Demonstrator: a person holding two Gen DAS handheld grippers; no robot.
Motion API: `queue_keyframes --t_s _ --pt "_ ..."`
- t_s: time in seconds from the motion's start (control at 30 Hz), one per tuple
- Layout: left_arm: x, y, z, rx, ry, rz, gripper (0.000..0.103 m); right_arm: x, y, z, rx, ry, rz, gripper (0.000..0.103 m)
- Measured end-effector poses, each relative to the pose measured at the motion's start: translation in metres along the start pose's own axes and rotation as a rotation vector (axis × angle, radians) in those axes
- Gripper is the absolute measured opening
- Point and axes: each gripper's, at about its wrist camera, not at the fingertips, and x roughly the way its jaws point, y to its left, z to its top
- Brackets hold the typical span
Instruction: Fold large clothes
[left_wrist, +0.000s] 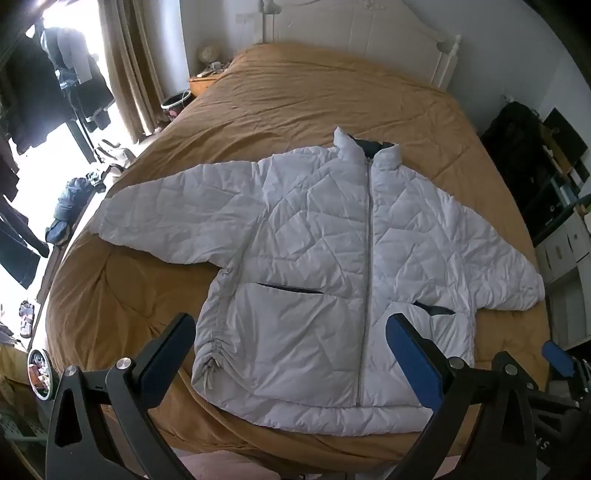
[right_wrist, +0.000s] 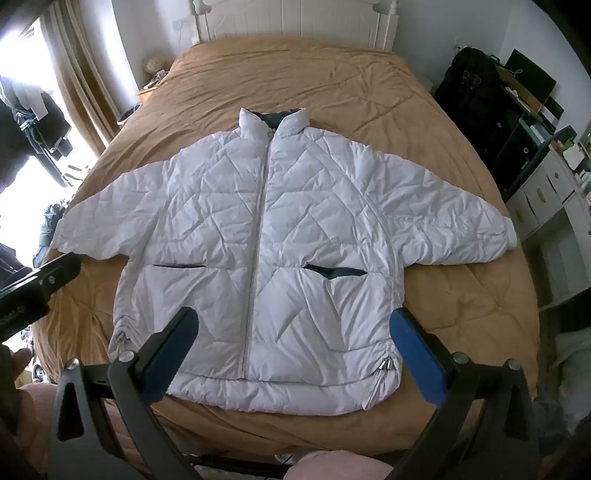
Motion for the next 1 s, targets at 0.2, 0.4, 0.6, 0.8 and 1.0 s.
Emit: queue_keyframes --t_s 0.2,0.4,0.6,0.8,1.0 --pt "-0.0025 0.0018 -0.0014 -0.004 -0.005 -0.012 0.103 0.0001 0.0006 -0.0001 0.000 0.001 0.006 0.103" --pt "-0.0019 0.0001 -0.0053 -0.001 0.008 -0.012 0.103 0.0033 -0.0014 -0.0015 0.006 0.019 0.005 0.103" --pt "0.0053 0.0026 -0.0057 0.006 0.028 -0.023 0.103 0.0047 0.0015 0.0017 0.006 0.026 0.003 0.103" --pt "0.0050 0.0010 -0.0062 0.009 0.030 -0.020 0.103 0.0087 0.0037 -0.0003 -0.004 0.032 -0.003 0.103" --pt "0.0053 -0.0017 -0.0085 0.010 0.030 -0.020 0.103 0.0085 0.0040 0.0001 -0.004 0.033 -0.003 0.103"
